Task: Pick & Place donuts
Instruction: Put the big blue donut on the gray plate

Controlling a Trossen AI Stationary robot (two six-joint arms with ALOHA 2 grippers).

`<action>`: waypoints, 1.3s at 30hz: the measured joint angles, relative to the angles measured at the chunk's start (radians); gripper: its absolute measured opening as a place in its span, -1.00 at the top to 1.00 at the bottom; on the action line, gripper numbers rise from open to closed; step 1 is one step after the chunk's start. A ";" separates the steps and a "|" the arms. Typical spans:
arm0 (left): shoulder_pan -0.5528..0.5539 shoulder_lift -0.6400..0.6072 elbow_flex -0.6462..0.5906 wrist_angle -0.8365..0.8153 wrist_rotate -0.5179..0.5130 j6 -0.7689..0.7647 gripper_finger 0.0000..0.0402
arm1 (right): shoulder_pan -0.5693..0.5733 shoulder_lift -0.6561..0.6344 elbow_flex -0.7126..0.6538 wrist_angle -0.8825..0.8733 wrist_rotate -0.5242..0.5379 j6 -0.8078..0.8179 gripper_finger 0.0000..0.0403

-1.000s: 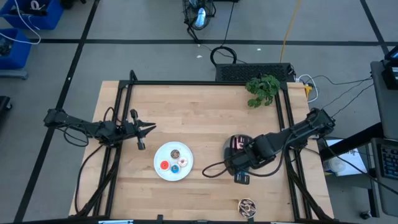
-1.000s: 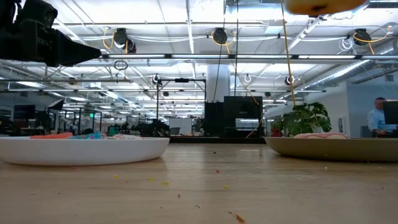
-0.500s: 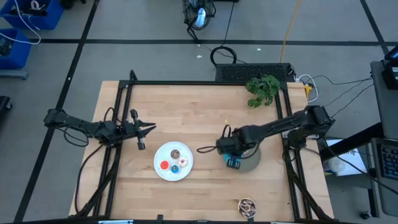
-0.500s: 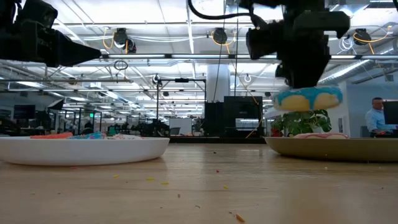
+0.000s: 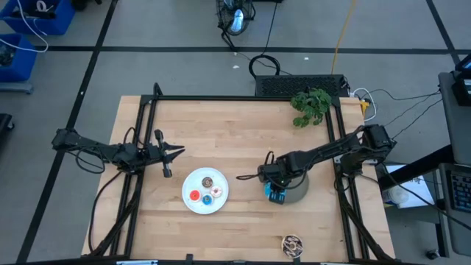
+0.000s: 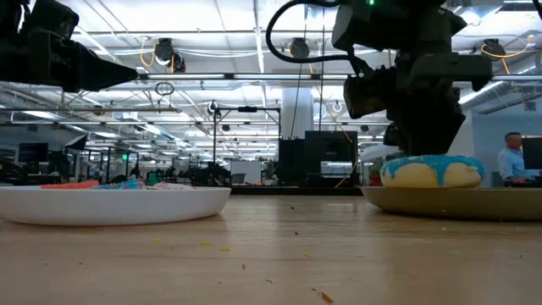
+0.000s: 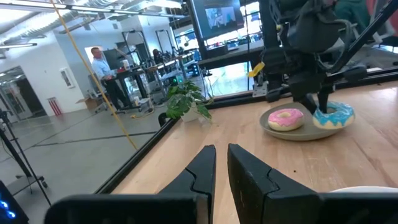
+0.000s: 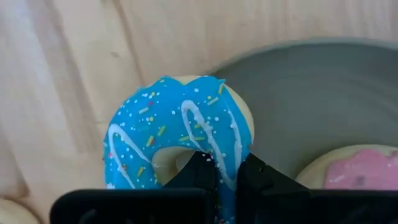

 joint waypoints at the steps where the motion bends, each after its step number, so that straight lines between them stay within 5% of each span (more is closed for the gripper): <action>1: 0.000 0.000 0.000 0.000 0.000 0.000 0.76 | 0.000 0.000 -0.005 0.000 0.003 -0.001 0.93; 16: 0.000 0.000 0.000 0.001 0.000 0.000 0.76 | -0.058 -0.001 -0.051 0.004 0.027 -0.007 0.88; 39: 0.000 0.000 0.000 0.000 0.000 0.000 0.76 | -0.070 -0.089 -0.051 -0.030 0.073 0.017 0.24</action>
